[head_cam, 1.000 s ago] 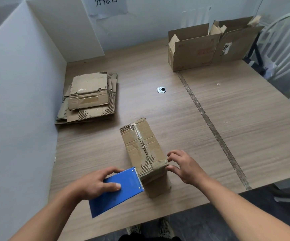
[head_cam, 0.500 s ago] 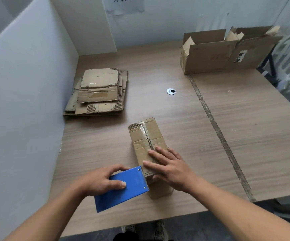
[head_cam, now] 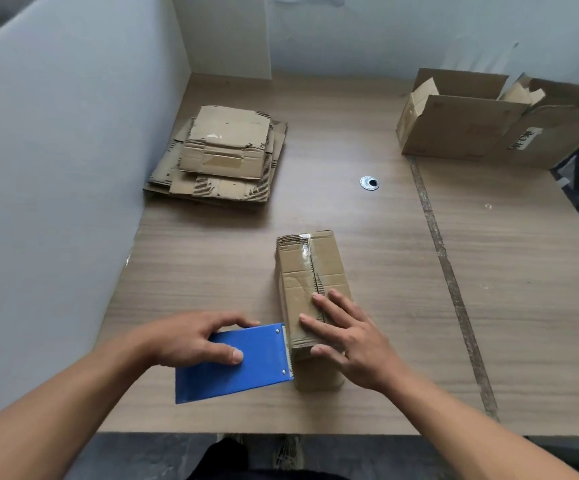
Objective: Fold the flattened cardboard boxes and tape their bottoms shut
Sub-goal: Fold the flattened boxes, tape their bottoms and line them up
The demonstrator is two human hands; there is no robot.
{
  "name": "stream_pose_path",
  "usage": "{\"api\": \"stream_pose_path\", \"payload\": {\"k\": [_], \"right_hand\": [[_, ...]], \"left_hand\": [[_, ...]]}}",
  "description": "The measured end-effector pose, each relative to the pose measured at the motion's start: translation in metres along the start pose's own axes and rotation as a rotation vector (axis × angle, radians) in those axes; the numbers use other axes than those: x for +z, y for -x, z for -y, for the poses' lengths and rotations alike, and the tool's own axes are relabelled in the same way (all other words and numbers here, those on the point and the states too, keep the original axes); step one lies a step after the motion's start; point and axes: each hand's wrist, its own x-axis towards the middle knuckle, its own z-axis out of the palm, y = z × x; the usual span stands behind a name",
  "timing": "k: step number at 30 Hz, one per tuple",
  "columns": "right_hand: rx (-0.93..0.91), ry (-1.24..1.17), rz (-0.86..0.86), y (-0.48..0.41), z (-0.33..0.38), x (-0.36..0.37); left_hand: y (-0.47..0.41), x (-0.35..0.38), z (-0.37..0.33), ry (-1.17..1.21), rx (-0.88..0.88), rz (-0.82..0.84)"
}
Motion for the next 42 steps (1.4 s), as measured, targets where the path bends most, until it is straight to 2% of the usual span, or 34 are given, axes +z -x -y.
{"api": "stream_pose_path", "payload": {"k": [7,22,28,35,38,42], "right_hand": [[-0.031,0.004,-0.035,0.0,-0.002,0.003],[-0.024,-0.014,0.009,0.0,-0.005,0.002],[-0.041,0.063,0.008,0.0,0.0,0.002],[0.014,0.314,0.033,-0.004,0.031,-0.004],[0.026,0.364,0.038,-0.01,0.04,-0.001],[0.05,0.297,0.081,-0.006,0.039,0.001]], "left_hand": [[0.017,-0.009,0.02,0.124,-0.009,0.04],[-0.042,0.017,0.017,0.088,-0.074,0.089],[-0.041,0.014,0.001,-0.013,-0.096,0.057],[-0.037,0.028,-0.042,-0.343,-0.155,-0.152],[-0.04,0.039,-0.043,-0.532,-0.223,-0.148],[-0.031,0.047,-0.019,-0.403,-0.261,-0.212]]}}
